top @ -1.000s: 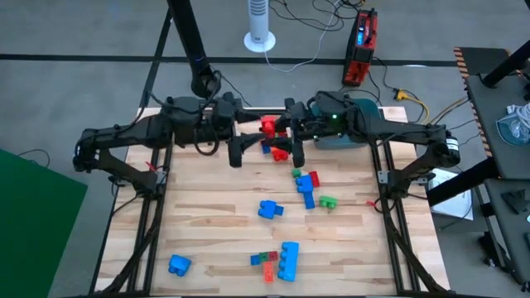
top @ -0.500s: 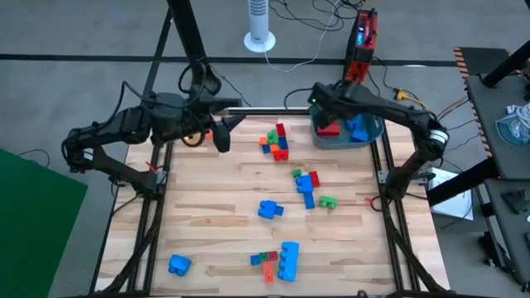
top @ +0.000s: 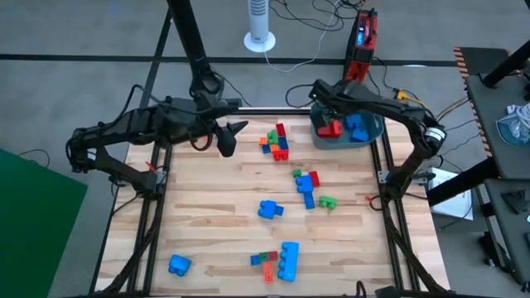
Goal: Sort blocks by size
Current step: Put the big blue game piece into the blue bin
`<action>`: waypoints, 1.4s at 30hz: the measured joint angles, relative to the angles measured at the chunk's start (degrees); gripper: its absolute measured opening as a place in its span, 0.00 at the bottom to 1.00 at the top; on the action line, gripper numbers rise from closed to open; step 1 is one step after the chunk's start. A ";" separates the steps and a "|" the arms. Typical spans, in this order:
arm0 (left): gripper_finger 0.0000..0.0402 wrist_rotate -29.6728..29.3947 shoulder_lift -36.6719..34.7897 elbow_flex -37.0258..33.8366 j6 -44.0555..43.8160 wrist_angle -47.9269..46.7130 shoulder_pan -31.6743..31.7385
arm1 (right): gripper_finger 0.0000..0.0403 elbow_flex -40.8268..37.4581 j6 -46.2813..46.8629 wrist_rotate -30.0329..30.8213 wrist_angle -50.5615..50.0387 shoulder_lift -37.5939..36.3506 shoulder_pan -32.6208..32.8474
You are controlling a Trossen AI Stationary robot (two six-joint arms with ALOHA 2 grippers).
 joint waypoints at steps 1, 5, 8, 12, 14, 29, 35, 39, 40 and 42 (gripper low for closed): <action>0.59 0.00 0.07 0.00 -0.74 -0.60 -0.02 | 0.93 0.00 0.13 -0.99 0.80 -0.76 0.00; 0.59 0.00 0.36 0.00 -5.31 -6.05 0.00 | 0.94 0.00 -0.27 -9.39 5.21 -3.63 0.79; 0.59 0.02 0.80 0.00 -8.32 -11.47 0.00 | 0.94 0.00 -2.53 -18.37 9.30 -6.15 2.72; 0.59 0.08 1.85 -0.03 -10.18 -17.43 0.00 | 0.94 0.00 -5.26 -26.75 16.33 -8.78 7.78; 0.59 0.42 2.24 -0.04 -10.28 -18.05 0.00 | 0.94 0.05 -3.62 -27.08 20.62 -9.38 11.08; 0.59 1.11 0.23 -0.07 -5.79 -18.11 -0.04 | 0.94 4.92 -25.94 -35.48 13.83 2.07 20.76; 0.59 1.13 -0.89 -0.07 -8.17 -22.65 -0.07 | 0.94 4.90 -12.84 -36.94 -4.11 2.37 21.96; 0.59 0.37 -0.90 -0.07 -9.66 -25.10 -0.07 | 0.94 4.89 5.69 -40.39 -10.75 1.90 23.92; 0.59 0.31 -0.84 -0.07 -9.78 -25.22 -0.07 | 0.94 4.72 8.59 -39.69 -11.52 1.82 24.90; 0.59 0.22 -0.76 -0.07 -9.82 -25.19 -0.07 | 0.94 4.04 12.84 -37.02 -10.66 2.02 27.07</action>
